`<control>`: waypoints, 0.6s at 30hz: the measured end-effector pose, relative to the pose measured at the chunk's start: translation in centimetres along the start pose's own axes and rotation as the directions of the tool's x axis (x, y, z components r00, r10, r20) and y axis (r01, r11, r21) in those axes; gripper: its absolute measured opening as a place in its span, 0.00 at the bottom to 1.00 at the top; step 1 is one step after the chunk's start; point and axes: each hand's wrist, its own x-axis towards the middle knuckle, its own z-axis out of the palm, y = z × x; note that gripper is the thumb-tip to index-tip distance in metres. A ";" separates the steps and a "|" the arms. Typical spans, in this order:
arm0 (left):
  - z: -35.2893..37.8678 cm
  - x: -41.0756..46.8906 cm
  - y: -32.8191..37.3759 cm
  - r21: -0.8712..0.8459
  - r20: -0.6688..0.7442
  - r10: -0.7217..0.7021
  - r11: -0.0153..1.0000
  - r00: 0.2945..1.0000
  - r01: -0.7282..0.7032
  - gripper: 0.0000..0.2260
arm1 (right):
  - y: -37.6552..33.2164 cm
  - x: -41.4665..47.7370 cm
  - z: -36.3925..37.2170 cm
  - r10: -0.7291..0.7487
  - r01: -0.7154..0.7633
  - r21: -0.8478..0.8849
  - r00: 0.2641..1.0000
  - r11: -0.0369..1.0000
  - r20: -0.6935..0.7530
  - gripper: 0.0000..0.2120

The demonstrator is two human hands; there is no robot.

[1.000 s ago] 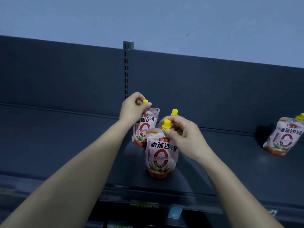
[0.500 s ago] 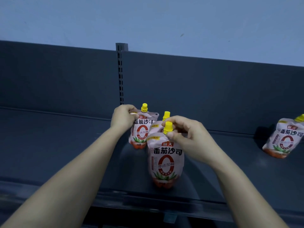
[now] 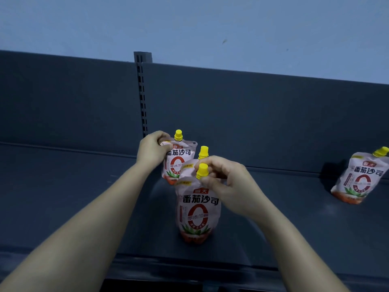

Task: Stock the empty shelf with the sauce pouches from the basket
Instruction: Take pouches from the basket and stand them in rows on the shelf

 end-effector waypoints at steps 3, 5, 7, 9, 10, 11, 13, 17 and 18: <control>-0.4 -1.5 0.1 -0.009 -0.107 0.015 1.000 0.994 -0.016 0.17 | 0.1 0.1 0.0 -0.003 0.003 0.008 1.000 1.000 0.015 0.06; -0.7 -3.5 0.8 -0.032 -0.292 0.138 0.988 0.946 -0.154 0.09 | 0.2 0.2 0.0 -0.001 0.001 0.014 1.000 1.000 0.021 0.07; -0.8 -5.4 1.0 -0.109 -0.224 0.248 0.955 0.943 -0.277 0.13 | 0.3 0.3 0.1 0.003 -0.003 0.029 1.000 1.000 0.019 0.08; -0.7 -6.9 1.3 -0.214 0.076 0.273 0.944 0.959 -0.251 0.16 | 0.2 0.3 0.1 0.007 -0.008 0.041 1.000 0.999 0.014 0.10; -0.7 -7.4 1.5 -0.257 0.196 0.266 0.943 0.944 -0.213 0.14 | 0.2 0.4 0.1 0.013 -0.013 0.041 1.000 0.999 0.013 0.10; -0.6 -7.6 1.7 -0.301 0.261 0.260 0.937 0.930 -0.177 0.11 | 0.2 0.4 0.0 0.020 -0.020 0.039 1.000 0.999 0.014 0.11; -0.8 -7.8 2.0 -0.375 0.297 0.269 0.915 0.916 -0.147 0.09 | 0.2 0.4 0.0 0.033 -0.034 0.040 0.999 0.999 0.015 0.11; -1.0 -7.7 1.8 -0.350 0.335 0.274 0.925 0.902 -0.151 0.11 | 0.3 0.4 0.0 0.036 -0.037 0.056 0.999 0.998 0.018 0.11; -0.9 -7.6 1.6 -0.323 0.340 0.268 0.933 0.901 -0.156 0.11 | 0.4 0.4 0.0 0.036 -0.037 0.056 0.999 0.998 0.017 0.11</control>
